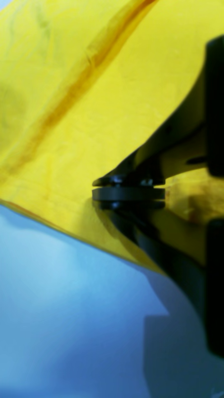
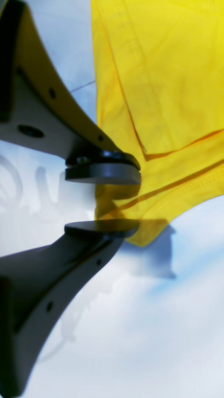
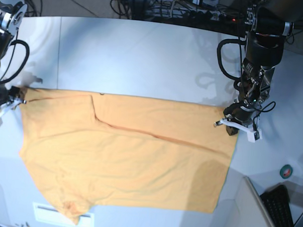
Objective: Layout the t-shirt on the table in an organized manner, then fold the t-shirt properly
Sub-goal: 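Open both grippers and raise them off the shirt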
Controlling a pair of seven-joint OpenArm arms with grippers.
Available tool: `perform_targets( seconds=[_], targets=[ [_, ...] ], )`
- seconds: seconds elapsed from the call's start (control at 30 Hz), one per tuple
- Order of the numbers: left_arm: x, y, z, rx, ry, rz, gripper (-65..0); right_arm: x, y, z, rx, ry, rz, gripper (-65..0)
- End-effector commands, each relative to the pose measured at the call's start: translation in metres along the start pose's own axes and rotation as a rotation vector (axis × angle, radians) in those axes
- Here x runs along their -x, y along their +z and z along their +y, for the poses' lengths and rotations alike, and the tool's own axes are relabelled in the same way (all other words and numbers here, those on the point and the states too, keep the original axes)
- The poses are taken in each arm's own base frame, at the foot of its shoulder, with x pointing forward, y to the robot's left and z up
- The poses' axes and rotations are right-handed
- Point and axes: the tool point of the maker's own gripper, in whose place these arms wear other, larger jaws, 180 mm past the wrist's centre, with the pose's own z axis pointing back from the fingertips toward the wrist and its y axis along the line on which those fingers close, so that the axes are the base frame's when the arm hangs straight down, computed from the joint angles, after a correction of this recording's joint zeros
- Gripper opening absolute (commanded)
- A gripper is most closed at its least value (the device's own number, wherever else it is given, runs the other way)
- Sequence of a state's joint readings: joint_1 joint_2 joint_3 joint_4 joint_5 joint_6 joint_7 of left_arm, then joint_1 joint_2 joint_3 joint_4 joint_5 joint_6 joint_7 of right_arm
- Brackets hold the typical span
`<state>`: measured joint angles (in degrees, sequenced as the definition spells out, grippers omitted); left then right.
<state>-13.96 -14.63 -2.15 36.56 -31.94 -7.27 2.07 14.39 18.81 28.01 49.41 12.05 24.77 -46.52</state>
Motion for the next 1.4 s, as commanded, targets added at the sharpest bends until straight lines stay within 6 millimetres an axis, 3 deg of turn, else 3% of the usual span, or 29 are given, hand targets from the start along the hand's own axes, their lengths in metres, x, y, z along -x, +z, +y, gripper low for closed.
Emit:
perform_targets(
  seconds=[0.0,0.13,0.43,0.9,1.2,1.37],
  targets=[
    [0.004,0.001,0.013,-0.045,-0.013,0.037,-65.0,-0.021,0.009,-0.005,0.007,0.006,-0.056,-49.1],
    [0.004,0.001,0.013,-0.046,-0.01,0.035,-65.0,-0.022,0.009,-0.005,0.005,0.001,-0.06,-65.0],
    [0.004,0.001,0.013,-0.045,-0.015,0.037,-65.0,-0.023,0.01,-0.007,0.009,0.007,-0.061,-65.0],
    [0.001,0.001,0.017,-0.05,-0.019,0.033,-65.0,-0.041,0.01,-0.004,0.025,0.077,-0.137,-65.0],
    [-0.003,0.002,0.023,-0.059,-0.027,0.028,-65.0,-0.025,-0.006,-0.004,0.016,0.077,-0.087,-65.0],
    [-0.003,0.002,0.023,-0.059,-0.027,0.03,-65.0,-0.031,-0.007,-0.002,0.014,0.083,-0.119,-65.0]
  ],
)
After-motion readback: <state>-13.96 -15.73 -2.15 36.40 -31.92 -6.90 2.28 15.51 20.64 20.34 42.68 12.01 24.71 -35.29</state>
